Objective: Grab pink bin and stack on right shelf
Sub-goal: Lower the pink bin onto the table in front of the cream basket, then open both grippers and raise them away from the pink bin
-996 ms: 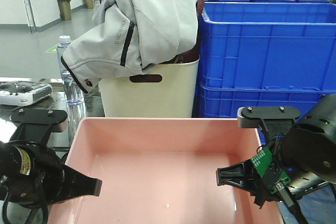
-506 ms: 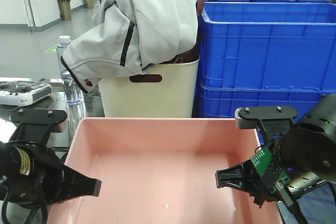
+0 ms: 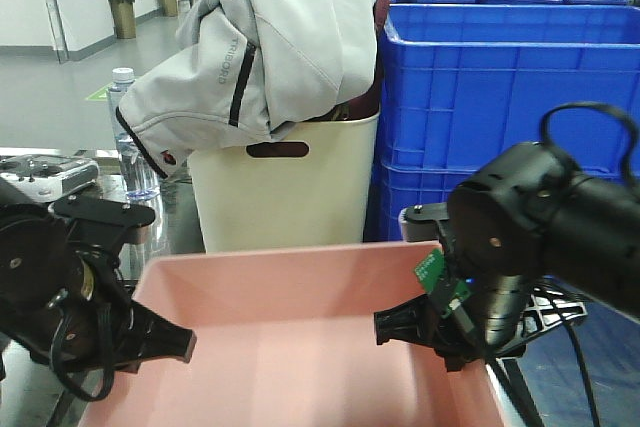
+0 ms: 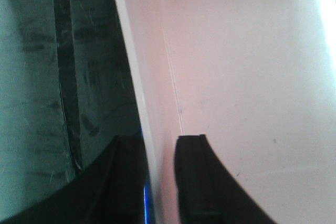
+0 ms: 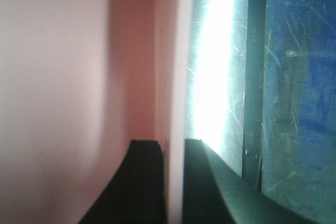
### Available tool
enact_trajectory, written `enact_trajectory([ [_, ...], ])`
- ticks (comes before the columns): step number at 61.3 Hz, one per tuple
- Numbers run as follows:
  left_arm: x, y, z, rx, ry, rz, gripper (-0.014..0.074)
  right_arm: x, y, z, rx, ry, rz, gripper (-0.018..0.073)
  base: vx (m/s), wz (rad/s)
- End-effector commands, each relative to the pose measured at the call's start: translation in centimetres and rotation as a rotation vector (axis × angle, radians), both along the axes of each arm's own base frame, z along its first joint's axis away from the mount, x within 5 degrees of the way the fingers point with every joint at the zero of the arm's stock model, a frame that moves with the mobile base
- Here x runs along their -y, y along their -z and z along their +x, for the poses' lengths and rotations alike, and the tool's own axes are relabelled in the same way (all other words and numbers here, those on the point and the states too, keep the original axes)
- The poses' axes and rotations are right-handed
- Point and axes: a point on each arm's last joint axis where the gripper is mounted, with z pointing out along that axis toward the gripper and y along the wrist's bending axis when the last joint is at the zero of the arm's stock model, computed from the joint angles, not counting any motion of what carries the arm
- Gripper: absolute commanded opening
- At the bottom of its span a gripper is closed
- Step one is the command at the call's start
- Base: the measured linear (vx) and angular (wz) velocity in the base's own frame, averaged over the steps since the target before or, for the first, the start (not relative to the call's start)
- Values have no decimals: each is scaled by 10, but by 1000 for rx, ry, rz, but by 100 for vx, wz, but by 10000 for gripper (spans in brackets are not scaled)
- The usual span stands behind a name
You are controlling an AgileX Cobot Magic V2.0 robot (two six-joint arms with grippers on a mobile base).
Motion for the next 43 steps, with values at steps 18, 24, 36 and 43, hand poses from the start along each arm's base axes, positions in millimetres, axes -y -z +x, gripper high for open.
enact_trajectory([
  [18,-4,-38,-11,149,71,-57,588,12,-31,-6,103,-28,-18,427,0,0],
  [24,-8,-55,-28,181,116,-114,588,17,-50,-18,146,-51,15,447,0,0],
  [36,-28,-91,-76,281,236,-168,588,39,-80,-63,266,-150,94,448,0,0],
  [43,-43,-94,-107,338,281,-194,588,54,-86,-99,363,-261,159,448,0,0],
])
